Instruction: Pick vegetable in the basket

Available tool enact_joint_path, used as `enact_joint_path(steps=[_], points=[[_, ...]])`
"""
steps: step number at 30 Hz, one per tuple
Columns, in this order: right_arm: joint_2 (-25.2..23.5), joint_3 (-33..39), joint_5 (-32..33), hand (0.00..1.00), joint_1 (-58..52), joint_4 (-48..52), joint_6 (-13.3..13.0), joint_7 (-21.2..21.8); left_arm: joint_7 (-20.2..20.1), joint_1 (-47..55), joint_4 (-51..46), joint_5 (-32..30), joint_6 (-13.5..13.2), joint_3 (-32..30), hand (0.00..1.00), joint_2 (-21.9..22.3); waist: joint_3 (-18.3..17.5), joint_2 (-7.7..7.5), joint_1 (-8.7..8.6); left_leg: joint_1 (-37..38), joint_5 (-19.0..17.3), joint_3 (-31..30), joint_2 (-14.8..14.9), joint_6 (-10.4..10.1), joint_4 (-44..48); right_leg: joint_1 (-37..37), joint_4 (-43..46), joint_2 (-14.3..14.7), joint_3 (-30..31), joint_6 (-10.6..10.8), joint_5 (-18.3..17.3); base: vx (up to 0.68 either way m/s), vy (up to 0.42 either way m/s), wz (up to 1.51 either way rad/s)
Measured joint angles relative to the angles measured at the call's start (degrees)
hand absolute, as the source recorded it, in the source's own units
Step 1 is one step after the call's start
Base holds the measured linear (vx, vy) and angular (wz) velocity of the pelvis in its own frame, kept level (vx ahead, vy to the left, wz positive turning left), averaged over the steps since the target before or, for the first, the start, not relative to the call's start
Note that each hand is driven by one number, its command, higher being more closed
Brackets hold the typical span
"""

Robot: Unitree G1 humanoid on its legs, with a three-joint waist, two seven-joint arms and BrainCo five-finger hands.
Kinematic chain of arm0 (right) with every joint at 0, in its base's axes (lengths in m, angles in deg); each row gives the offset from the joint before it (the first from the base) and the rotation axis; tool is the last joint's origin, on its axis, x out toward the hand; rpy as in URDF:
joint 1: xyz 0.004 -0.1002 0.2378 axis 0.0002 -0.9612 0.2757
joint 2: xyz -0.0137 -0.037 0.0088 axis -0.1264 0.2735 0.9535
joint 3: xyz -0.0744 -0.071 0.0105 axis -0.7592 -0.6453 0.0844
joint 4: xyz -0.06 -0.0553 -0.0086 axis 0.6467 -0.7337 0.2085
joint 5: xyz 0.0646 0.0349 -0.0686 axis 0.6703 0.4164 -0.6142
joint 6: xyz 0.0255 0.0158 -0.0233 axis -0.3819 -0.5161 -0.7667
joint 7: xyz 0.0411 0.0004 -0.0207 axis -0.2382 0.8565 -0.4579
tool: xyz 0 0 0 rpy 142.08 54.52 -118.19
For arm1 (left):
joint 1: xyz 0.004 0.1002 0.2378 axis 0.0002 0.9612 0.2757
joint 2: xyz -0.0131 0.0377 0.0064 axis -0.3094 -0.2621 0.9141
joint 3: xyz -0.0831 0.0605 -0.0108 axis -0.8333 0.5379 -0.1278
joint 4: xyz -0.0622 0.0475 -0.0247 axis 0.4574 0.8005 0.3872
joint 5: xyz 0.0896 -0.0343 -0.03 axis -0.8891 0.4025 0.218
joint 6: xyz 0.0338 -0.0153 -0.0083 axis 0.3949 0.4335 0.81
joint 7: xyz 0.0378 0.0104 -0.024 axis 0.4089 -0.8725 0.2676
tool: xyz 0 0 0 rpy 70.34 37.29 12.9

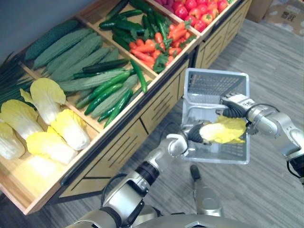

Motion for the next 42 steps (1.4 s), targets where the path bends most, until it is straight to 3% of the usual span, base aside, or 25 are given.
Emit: enact_joint_path(steps=[16, 21, 26, 29, 31, 32, 34, 37, 39, 42], points=[[0.00, 2.31, 0.28, 1.00, -0.43, -0.13, 0.03, 1.37, -0.02, -1.23, -0.42, 0.16, 0.08, -0.54, 0.00, 0.30, 0.27, 0.51, -0.55, -2.13, -1.13, -2.61, 0.78, 0.72, 2.70, 0.00, 0.00, -0.41, -1.44, 0.08, 0.06, -0.01, 0.002, 0.05], [0.00, 7.42, 0.89, 1.00, -2.70, -0.33, 0.52, 1.35, -0.65, -0.38, -7.57, 1.13, 1.31, 1.20, 0.00, -0.62, 0.36, 1.11, -0.35, -3.69, -1.59, -4.13, 1.19, 1.28, 3.85, 0.00, 0.00, -0.94, -2.72, 0.20, 0.13, -0.02, 0.002, 0.14], [-0.01, 11.81, 1.90, 1.00, -6.11, -5.64, 2.59, 1.35, -4.92, 2.57, -27.58, 13.49, -0.11, 8.06, 0.00, -8.82, 0.21, 1.66, 0.91, -4.07, -1.63, -6.44, 1.60, 1.36, 4.34, 1.41, 0.00, -1.30, -4.83, 0.20, 0.11, -0.01, -0.005, 0.20], [-0.19, 12.05, 2.10, 1.00, -7.62, -9.18, 3.91, 1.38, -9.92, 5.24, -37.93, 33.54, -2.29, 13.83, 0.00, -15.76, 0.07, 1.89, 1.37, -4.29, -1.96, -7.56, 1.76, 1.44, 4.61, 2.56, -0.23, -1.75, -6.16, 0.30, 0.00, -0.03, -0.001, 0.20], [-1.84, 14.57, 2.10, 1.00, -9.64, -11.39, 4.40, 1.18, -13.37, 7.77, -43.42, 48.24, -2.17, 18.40, 0.00, -21.10, -0.52, 2.58, 1.42, -4.94, -1.97, -7.93, 1.52, 1.46, 4.70, 2.42, -0.01, -2.17, -7.18, 0.31, 0.00, -0.02, 0.012, 0.18], [-3.62, 15.91, 2.09, 1.00, -10.96, -13.59, 5.14, 0.70, -15.29, 9.23, -47.43, 58.52, -1.14, 21.35, 0.00, -25.56, -0.93, 3.14, 1.78, -4.95, -1.96, -8.08, 1.56, 1.46, 4.69, 2.46, 0.18, -2.24, -7.85, 0.31, -0.02, -0.01, 0.006, 0.08], [-5.33, 17.13, 2.08, 1.00, -13.10, -16.59, 6.15, -0.87, -16.74, 10.03, -51.50, 66.29, -0.32, 22.94, 0.00, -30.98, -1.89, 3.71, 2.41, -5.50, -1.85, -8.80, 1.48, 1.58, 4.52, 2.51, 0.39, -2.72, -9.32, 0.28, -0.27, 0.00, -0.010, 0.28], [-8.02, 20.60, 1.89, 1.00, -16.93, -20.50, 7.28, -2.61, -17.57, 10.95, -55.59, 77.21, 0.24, 22.66, 0.00, -37.85, -3.23, 3.98, 3.04, -7.12, -1.11, -11.68, 0.99, 1.90, 3.79, 2.78, 1.19, -3.83, -13.10, 0.20, -0.68, -0.01, -0.014, 0.56], [-10.61, 24.74, 1.76, 1.00, -20.38, -24.91, 7.38, -3.72, -17.84, 14.52, -58.91, 80.96, 1.35, 20.06, 0.00, -42.94, -4.38, 2.96, 3.83, -8.33, 0.20, -15.21, -0.48, 2.16, 1.74, 3.70, 1.32, -4.96, -17.23, -0.13, -1.04, -0.02, -0.023, 0.89], [-15.80, 32.59, 1.97, 1.00, -25.18, -31.23, 8.28, -6.34, -17.12, 27.32, -62.34, 84.39, 1.94, 6.25, 0.00, -45.62, -6.17, 1.57, 4.01, -9.96, 2.73, -20.83, -2.79, 2.85, -1.71, 5.29, 1.22, -6.69, -22.84, -0.31, -2.01, 0.01, -0.021, 0.89]])
